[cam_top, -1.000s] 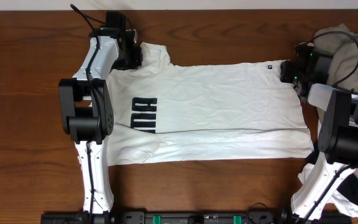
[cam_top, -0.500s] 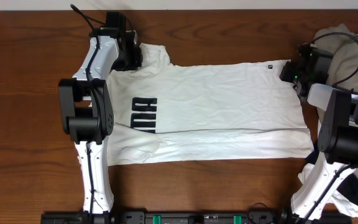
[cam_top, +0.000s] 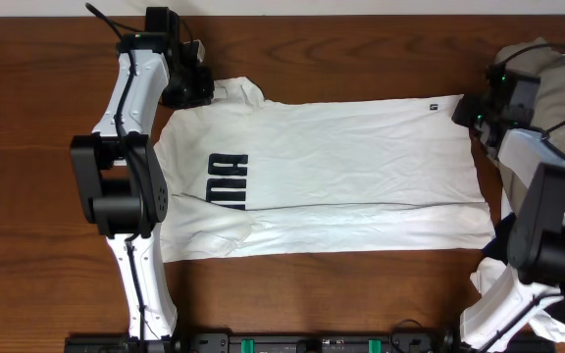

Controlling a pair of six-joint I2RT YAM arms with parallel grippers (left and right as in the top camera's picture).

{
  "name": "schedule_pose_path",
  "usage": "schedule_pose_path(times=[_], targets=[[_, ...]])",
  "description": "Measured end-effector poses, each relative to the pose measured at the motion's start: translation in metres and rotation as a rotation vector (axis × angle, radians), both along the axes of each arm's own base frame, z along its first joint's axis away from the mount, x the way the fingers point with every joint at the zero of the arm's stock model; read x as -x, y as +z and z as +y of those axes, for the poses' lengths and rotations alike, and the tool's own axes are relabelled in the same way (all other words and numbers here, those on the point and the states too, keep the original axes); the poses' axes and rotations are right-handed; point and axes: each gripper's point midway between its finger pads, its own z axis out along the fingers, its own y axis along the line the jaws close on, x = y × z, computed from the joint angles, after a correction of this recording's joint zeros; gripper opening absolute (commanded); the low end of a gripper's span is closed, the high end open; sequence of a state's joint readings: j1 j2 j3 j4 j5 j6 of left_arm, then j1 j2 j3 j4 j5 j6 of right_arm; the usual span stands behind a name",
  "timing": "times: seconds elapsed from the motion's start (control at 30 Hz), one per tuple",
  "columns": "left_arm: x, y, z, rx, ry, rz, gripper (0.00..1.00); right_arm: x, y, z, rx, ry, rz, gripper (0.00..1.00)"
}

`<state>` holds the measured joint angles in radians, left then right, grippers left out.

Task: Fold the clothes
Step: 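Lift the top edge with both grippers and fold it down toward the front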

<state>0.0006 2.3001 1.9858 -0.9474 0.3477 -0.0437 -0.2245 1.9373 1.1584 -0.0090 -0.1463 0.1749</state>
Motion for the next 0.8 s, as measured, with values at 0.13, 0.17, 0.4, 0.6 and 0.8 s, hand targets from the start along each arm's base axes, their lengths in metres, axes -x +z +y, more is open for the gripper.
schedule_pose_path(times=[0.13, 0.17, 0.4, 0.6, 0.8], targets=[[0.01, 0.007, 0.004, 0.023, 0.027, 0.039, 0.06, 0.011, 0.015, 0.0, 0.004, -0.005, 0.02, 0.04], [0.013, 0.007, 0.005, 0.028, 0.034, 0.05, 0.06, 0.014, 0.016, 0.0, 0.003, -0.007, 0.029, 0.04], [0.039, 0.005, 0.011, 0.059, 0.067, 0.169, 0.06, 0.051, -0.002, -0.012, 0.009, -0.062, 0.197, 0.04], [0.062, 0.006, 0.019, 0.079, 0.098, 0.269, 0.06, 0.081, -0.018, -0.027, 0.009, -0.115, 0.323, 0.03], [0.078, 0.008, 0.028, 0.091, 0.127, 0.342, 0.06, 0.101, -0.025, -0.039, -0.012, -0.152, 0.391, 0.02]])
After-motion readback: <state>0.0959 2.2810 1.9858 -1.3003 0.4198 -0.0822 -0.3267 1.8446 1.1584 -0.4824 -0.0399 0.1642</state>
